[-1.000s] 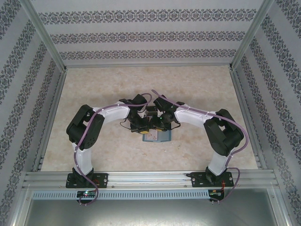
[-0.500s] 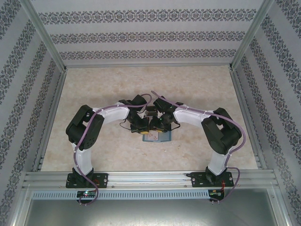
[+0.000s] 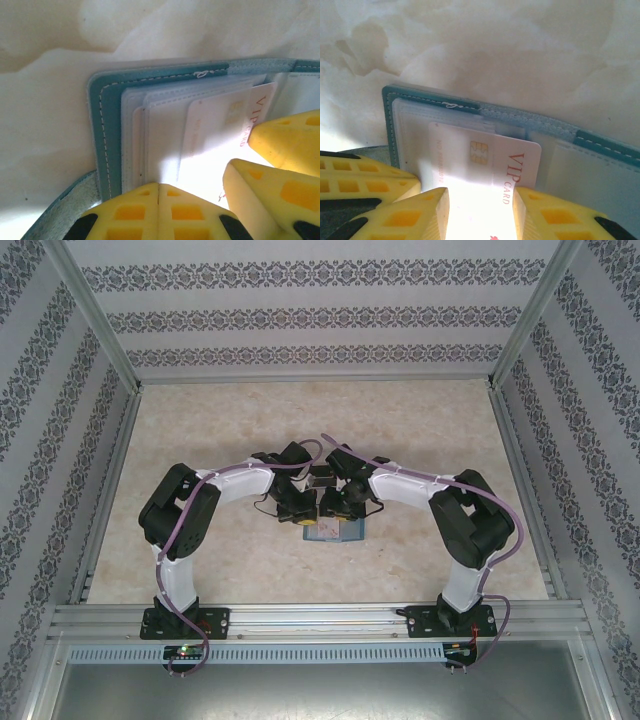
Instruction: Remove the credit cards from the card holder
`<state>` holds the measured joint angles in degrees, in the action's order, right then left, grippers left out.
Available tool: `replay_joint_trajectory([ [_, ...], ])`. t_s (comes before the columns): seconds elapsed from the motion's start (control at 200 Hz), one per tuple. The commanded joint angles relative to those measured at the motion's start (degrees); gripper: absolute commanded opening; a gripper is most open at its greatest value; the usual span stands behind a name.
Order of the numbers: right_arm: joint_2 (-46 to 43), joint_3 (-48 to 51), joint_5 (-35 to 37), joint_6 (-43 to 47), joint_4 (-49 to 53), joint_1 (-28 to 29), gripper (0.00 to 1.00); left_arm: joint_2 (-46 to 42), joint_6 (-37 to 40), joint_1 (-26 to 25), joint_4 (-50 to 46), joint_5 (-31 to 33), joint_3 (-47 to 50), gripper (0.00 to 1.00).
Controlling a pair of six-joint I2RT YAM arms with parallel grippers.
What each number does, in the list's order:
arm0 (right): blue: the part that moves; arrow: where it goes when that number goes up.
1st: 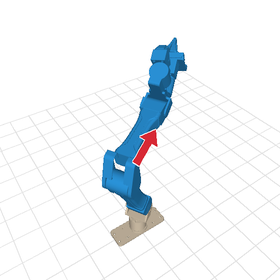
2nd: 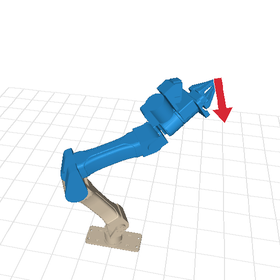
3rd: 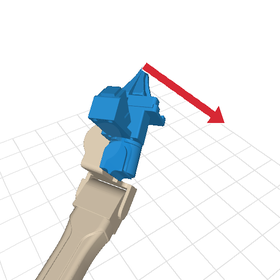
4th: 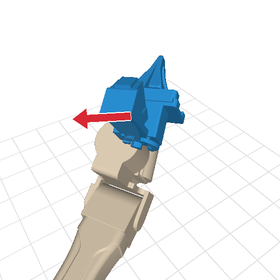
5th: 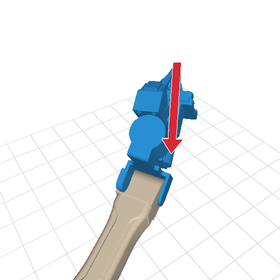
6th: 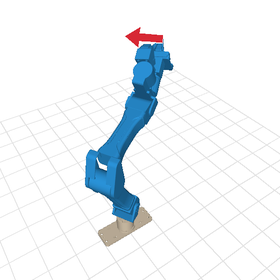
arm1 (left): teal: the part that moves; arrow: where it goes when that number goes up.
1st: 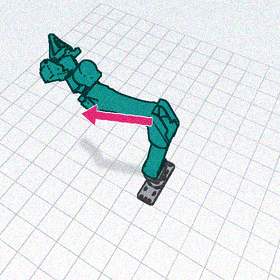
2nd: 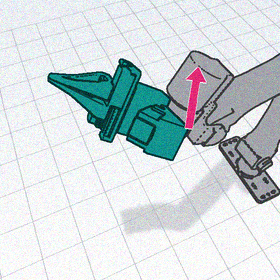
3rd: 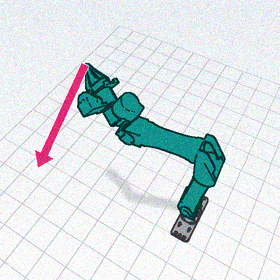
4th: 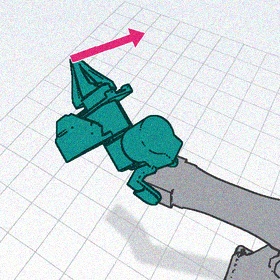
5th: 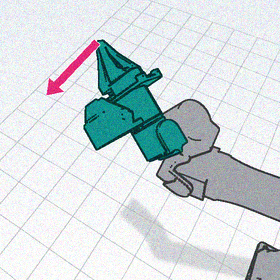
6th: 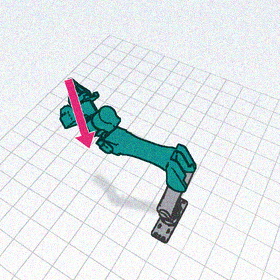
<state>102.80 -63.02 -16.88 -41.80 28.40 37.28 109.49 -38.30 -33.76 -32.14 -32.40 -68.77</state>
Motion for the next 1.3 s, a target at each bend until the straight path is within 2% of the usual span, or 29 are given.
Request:
replay_joint_trajectory([
  [0.0, -2.6, 0.8, -1.4, -0.9, -1.2, -0.3, 0.4, -0.9, 0.9, -0.5, -4.6, 2.7, -0.2, 0.0],
  [0.395, -4.4, 3.7, -4.3, -2.7, -3.9, -1.7, 0.39, -1.4, 1.0, -0.8, -7.1, 0.9, -6.0, 0.0],
  [0.794, -3.0, 7.1, -6.2, -3.7, -7.8, -3.2, 0.37, 3.9, 2.6, -2.1, -8.3, -0.8, -8.8, 0.0],
  [1.009, -2.3, 9.0, -7.6, -4.4, -10.5, -4.0, 0.36, 6.1, 3.9, -2.3, -10.8, 1.1, -9.1, 0.0],
  [1.294, -3.2, 12.6, -12.2, -6.7, -19.1, -4.8, 0.34, 7.3, 4.2, -2.5, -11.2, 1.3, -8.7, 0.0],
])
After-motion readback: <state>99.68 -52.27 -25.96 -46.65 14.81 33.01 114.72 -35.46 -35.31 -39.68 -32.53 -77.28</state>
